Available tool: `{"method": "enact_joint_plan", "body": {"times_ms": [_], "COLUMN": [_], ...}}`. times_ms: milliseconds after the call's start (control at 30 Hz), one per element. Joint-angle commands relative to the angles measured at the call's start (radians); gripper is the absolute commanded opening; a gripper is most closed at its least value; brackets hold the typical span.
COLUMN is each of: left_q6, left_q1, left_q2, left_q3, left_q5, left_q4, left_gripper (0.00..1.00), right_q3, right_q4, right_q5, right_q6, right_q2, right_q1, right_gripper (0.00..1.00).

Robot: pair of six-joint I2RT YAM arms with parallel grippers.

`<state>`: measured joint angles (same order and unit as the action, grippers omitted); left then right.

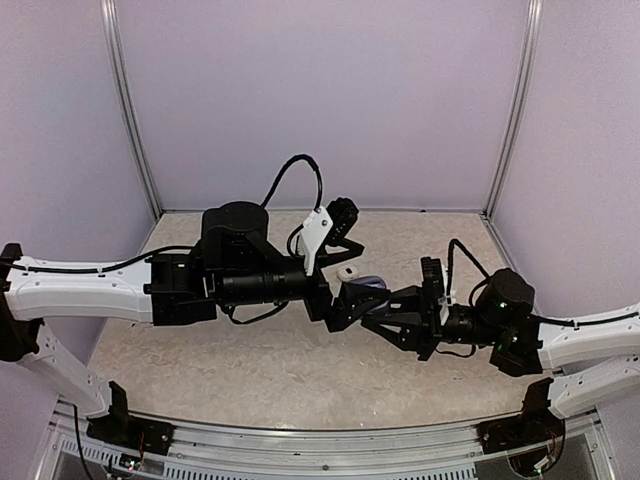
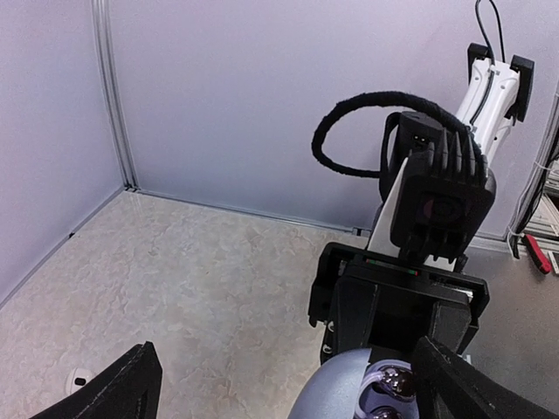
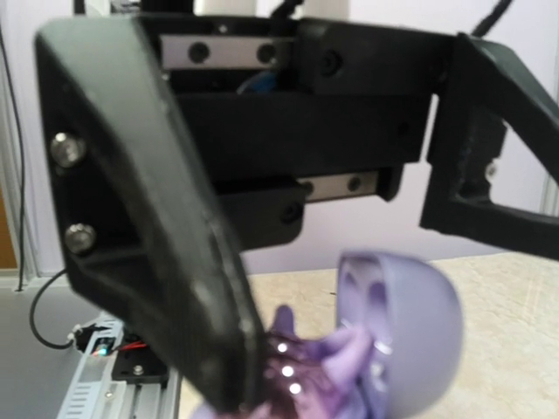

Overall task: Insert the wireless bluetooth earbuds into the charging case
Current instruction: Adjust the right earbud in the right side groove of the charging case.

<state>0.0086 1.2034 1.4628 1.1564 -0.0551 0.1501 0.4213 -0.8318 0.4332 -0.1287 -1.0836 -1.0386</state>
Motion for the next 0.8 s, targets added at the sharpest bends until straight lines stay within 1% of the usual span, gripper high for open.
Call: {"method": "enact_joint_plan", "body": {"times_ms": [0, 167, 433, 767], "left_q6": [0.051, 0.081, 0.122, 0.095], "left_q1": [-0.01, -0.002, 0.038, 0.038], "left_q2": [0.03, 0.018, -0.096, -0.15], "left_q3": [-0.036, -0.009, 0.044, 0.005], "left_q5": [-0.03, -0.041, -0.036, 0.017], "left_q4": [-0.055, -0.072, -0.064, -0.07], "left_gripper": [0.99, 0.99, 0.99, 0.99], "right_q3": [0.029, 0.017, -0.001, 0.014], "right_q4": [-0.129, -0.117, -0.099, -0.094], "right_q5": [0.068, 0.048, 0.025, 0.042], "right_q6": [-0.016, -0.02, -0.02, -0.019], "right_q2": [0.058, 0.066, 0.052, 0.035], "right_q1": [-0.014, -0.014, -0.014, -0.014], "right_gripper": [0.0, 0.0, 0.0, 0.0]}}
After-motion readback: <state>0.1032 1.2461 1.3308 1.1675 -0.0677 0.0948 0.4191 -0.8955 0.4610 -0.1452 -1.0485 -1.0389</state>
